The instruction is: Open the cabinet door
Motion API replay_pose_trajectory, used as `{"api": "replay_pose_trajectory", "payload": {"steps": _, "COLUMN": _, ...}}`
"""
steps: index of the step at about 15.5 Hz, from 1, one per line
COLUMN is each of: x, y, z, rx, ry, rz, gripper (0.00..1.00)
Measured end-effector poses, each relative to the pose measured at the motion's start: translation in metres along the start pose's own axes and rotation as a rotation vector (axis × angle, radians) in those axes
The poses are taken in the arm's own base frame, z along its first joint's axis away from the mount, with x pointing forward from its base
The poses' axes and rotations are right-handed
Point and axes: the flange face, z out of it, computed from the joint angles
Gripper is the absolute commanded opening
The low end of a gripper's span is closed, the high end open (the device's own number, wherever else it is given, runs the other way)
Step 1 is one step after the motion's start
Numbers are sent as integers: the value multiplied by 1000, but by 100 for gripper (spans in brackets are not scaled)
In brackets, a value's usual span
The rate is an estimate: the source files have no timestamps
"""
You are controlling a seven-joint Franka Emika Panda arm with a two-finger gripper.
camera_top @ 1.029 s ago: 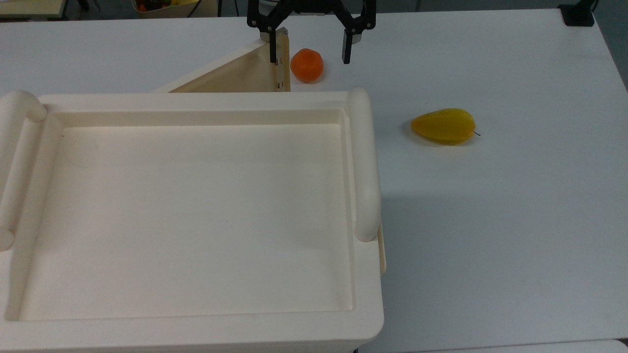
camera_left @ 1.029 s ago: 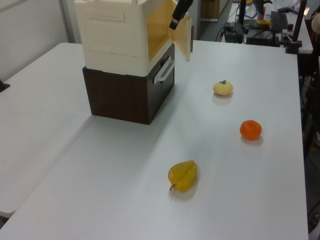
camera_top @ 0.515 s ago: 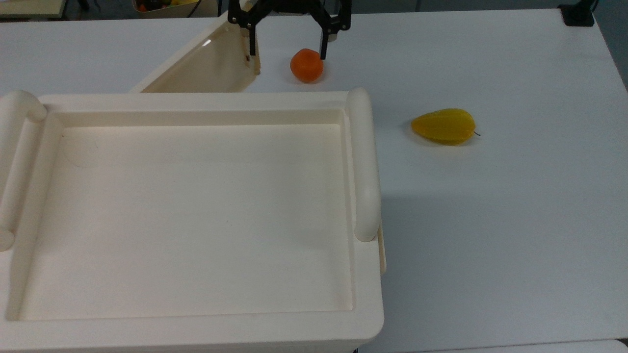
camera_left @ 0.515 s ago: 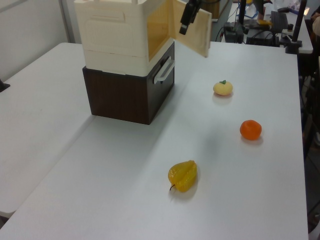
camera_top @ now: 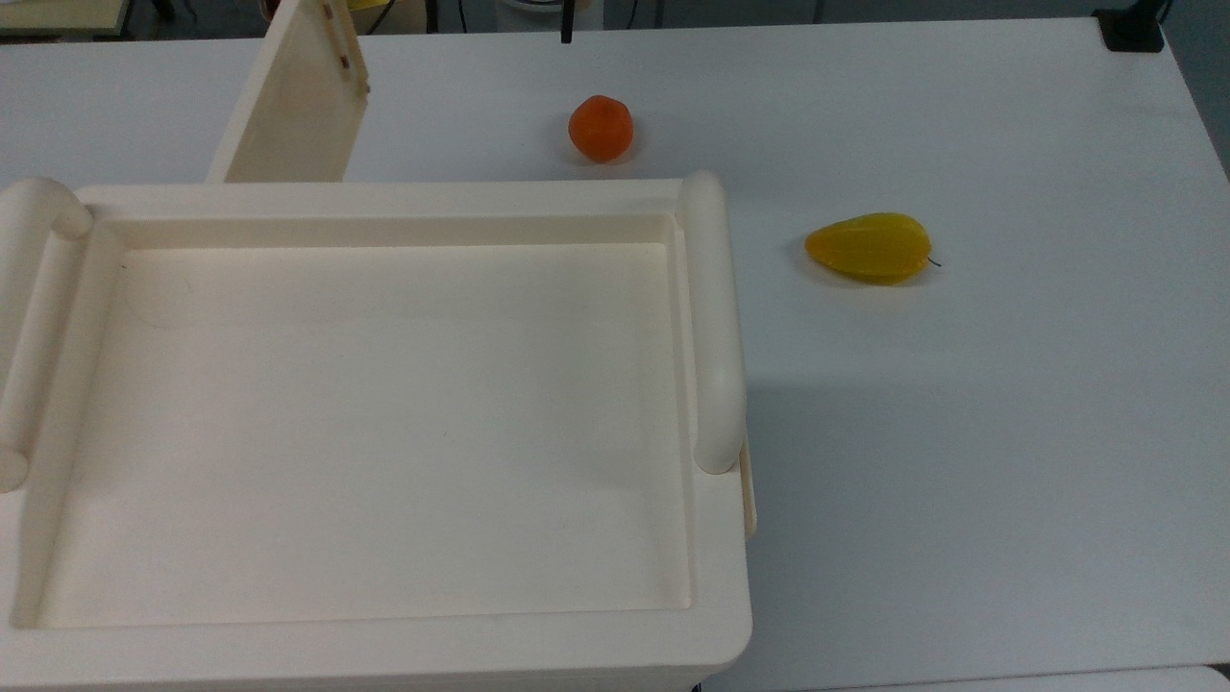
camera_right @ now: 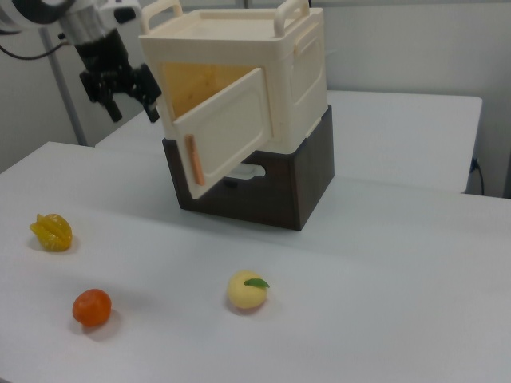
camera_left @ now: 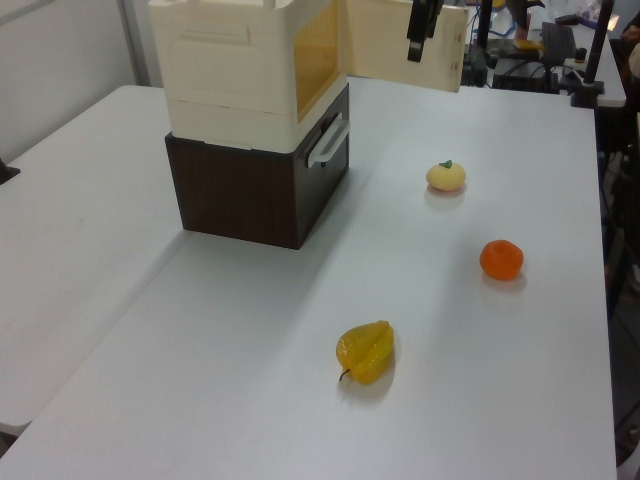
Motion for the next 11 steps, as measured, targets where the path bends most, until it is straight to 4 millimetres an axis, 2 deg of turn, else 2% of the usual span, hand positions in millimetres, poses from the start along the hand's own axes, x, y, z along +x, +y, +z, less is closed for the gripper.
{"api": "replay_pose_trajectory", "payload": {"steps": 7, "x": -13, "y": -2, "z": 59, "rx": 39, "ry": -132, "rz": 7, "gripper": 100}}
{"api": "replay_pose_trajectory", "payload": {"steps": 11, "x": -20, "y": 0, "z": 63, "rx": 40, "ry": -147, "rz": 9, "gripper": 100}}
